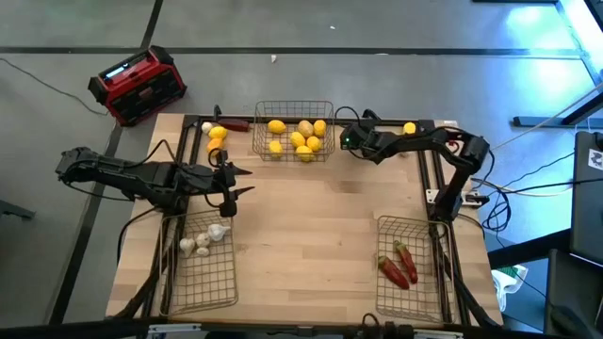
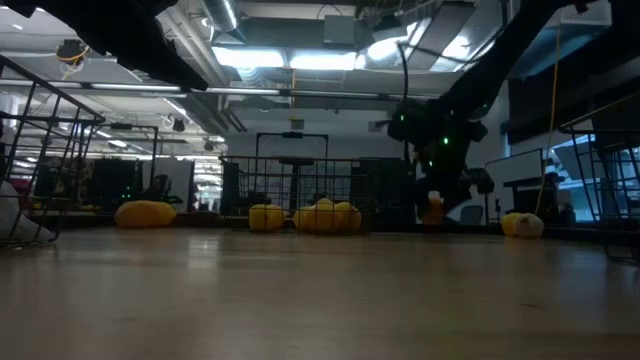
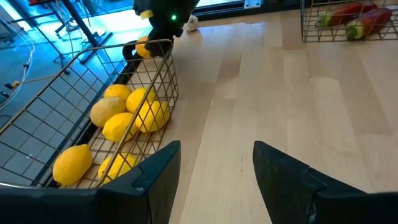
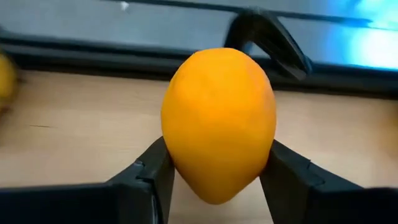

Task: Sort produce into baskets
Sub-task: Put the lemon into the top wire basket

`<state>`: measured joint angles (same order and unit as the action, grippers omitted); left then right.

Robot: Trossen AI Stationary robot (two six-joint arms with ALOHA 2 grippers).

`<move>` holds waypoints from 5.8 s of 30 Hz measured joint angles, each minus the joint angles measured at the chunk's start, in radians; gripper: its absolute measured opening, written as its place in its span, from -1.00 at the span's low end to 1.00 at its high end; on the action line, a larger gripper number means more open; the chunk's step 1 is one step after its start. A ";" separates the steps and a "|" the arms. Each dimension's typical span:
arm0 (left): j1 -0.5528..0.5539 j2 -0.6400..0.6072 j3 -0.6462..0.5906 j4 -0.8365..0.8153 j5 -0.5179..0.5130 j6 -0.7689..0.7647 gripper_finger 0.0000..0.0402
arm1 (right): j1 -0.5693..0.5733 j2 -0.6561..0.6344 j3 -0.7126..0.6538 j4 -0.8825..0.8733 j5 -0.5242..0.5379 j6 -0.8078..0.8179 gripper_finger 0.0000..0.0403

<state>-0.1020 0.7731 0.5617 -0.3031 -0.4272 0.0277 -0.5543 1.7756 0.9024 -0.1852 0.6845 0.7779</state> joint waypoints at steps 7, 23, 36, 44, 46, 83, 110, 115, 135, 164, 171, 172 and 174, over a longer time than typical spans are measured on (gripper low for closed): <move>0.000 0.000 0.000 0.000 0.000 0.007 -0.01 | 0.033 -0.157 0.000 0.002 0.005 -0.071 -0.10; 0.000 0.000 0.000 0.047 -0.011 0.037 -0.01 | 0.113 -0.331 0.001 0.421 -0.338 -0.376 -0.09; 0.000 0.000 0.000 0.091 -0.011 0.043 -0.01 | 0.202 -0.321 0.038 0.595 -0.479 -0.567 -0.09; 0.000 0.000 0.000 0.128 -0.011 0.051 -0.01 | 0.254 -0.218 0.301 0.377 -0.471 -0.657 -0.09; 0.000 0.000 0.000 0.128 -0.011 0.049 -0.01 | 0.253 -0.176 0.389 0.281 -0.468 -0.660 -0.09; -0.001 0.030 -0.001 0.124 -0.011 0.024 -0.01 | 0.070 0.296 0.840 -0.449 -0.563 -0.580 -0.09; -0.001 0.029 -0.001 0.127 -0.011 0.007 -0.01 | 0.077 0.349 0.838 -0.445 -0.518 -0.571 0.46; -0.001 0.029 -0.001 0.126 -0.011 -0.002 -0.01 | 0.098 0.297 0.838 -0.442 -0.467 -0.578 0.56; 0.072 0.066 0.000 0.154 -0.104 -0.004 -0.01 | 0.314 0.063 0.839 -0.271 -0.407 -0.941 0.54; 0.554 0.112 0.196 -0.507 0.105 -0.404 -0.02 | 0.667 -0.175 0.101 0.543 -0.250 -0.687 0.54; 0.627 0.113 0.204 -0.492 -0.054 -0.355 -0.01 | 0.665 -0.171 0.099 0.616 -0.250 -0.734 0.54; 0.636 0.117 0.204 -0.490 -0.063 -0.343 -0.01 | 0.665 -0.171 0.099 0.611 -0.250 -0.740 0.54; 0.652 0.129 0.204 -0.462 -0.067 -0.317 -0.01 | 0.665 -0.170 0.098 0.611 -0.250 -0.750 0.54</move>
<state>0.5497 0.9019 0.7654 -0.7655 -0.4946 -0.2890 0.1111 1.6053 1.0009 0.4254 0.4344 0.0284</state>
